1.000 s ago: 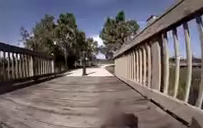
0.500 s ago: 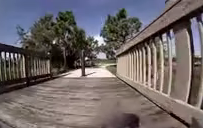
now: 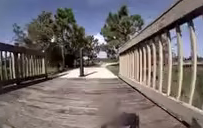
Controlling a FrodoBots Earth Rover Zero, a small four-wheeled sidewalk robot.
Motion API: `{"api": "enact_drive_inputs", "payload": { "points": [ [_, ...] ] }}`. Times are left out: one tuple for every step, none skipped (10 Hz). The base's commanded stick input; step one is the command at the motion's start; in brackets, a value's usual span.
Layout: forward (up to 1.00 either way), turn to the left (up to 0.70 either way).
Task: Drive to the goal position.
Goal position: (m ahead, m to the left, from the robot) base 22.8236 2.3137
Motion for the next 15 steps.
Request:
{"api": "enact_drive_inputs", "payload": {
  "points": [
    [0.85, 0.00],
    [0.85, 0.00],
    [0.85, 0.00],
    [0.85, 0.00],
    [0.85, 0.00],
    [0.85, 0.00],
    [0.85, 0.00],
    [0.85, 0.00],
    [0.85, 0.00],
    [0.85, 0.00],
    [0.85, 0.00],
    [0.85, 0.00],
    [0.85, 0.00],
    [0.85, 0.00],
    [0.85, 0.00]
  ]
}}
